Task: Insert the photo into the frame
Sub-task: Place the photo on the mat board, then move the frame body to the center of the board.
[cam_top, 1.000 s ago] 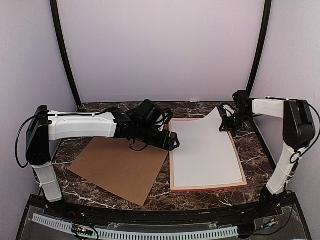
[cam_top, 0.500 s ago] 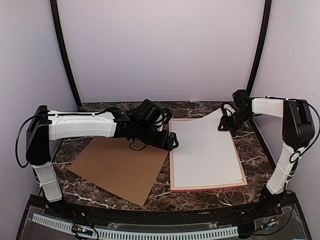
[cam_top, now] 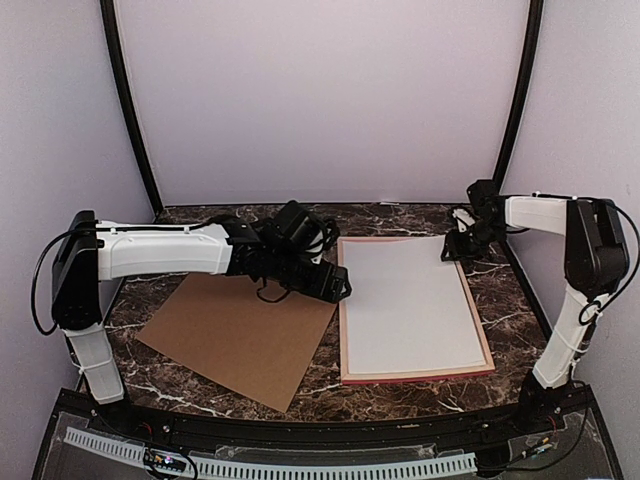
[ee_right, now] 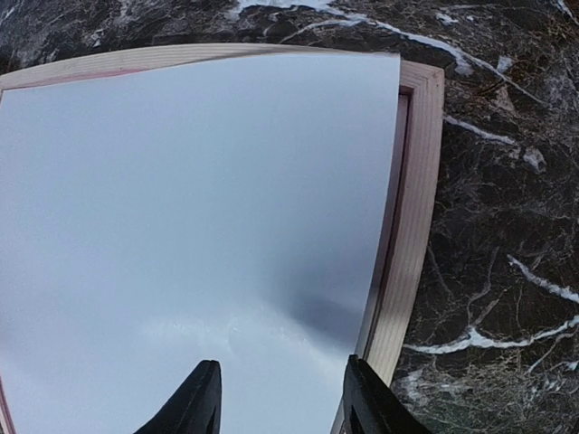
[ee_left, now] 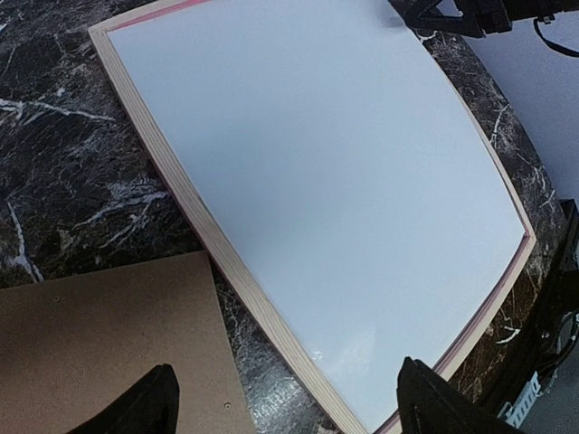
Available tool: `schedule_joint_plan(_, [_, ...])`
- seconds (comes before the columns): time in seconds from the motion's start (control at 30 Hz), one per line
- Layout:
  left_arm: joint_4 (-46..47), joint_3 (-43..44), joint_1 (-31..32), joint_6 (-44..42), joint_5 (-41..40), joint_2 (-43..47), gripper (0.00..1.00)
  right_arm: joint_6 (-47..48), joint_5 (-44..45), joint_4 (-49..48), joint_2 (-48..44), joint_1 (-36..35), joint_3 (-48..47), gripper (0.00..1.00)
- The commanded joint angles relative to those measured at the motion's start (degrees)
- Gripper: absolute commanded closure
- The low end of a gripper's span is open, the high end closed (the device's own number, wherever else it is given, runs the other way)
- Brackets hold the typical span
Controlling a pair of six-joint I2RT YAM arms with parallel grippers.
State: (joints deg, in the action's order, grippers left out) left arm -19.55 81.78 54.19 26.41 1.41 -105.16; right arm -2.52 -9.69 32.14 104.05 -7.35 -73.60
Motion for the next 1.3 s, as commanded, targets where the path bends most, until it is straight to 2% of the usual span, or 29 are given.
schedule_joint_plan(0.0, [-1.7, -1.5, -0.7, -0.9, -2.7, 3.2, 0.14, -1.2, 3.6, -0.6, -0.1, 0.5, -1.9, 0.52])
schedule_joint_plan(0.3, [-2.1, -3.6, -1.9, -0.7, -4.6, 5.0, 0.13, -2.3, 8.1, -1.0, -2.1, 0.5, -1.7, 0.49])
schedule_joint_plan(0.6, [-1.7, -8.7, -5.3, 0.4, -5.2, 8.6, 0.13, -4.2, 5.5, -3.6, -9.5, -2.4, 5.2, 0.38])
schedule_joint_plan(0.77, [-2.9, -12.4, -7.2, 0.6, -8.2, 12.8, 0.07, -6.8, 3.6, -5.2, -13.5, -8.9, 8.4, 0.32])
schedule_joint_plan(0.93, [-3.7, -18.7, -10.0, 2.2, -9.8, 17.5, 0.02, -10.9, 0.5, -9.8, -14.4, -19.6, 8.7, 0.26])
schedule_joint_plan(1.1, [-4.6, -26.3, -13.2, 6.3, -7.9, 24.0, 0.01, -13.7, -0.4, -12.8, -9.8, -30.3, 4.4, 0.22])
schedule_joint_plan(1.27, [-3.3, -34.3, -16.3, 13.8, -4.5, 33.0, 0.01, -13.9, -0.8, -13.6, -0.9, -38.8, -3.1, 0.2])
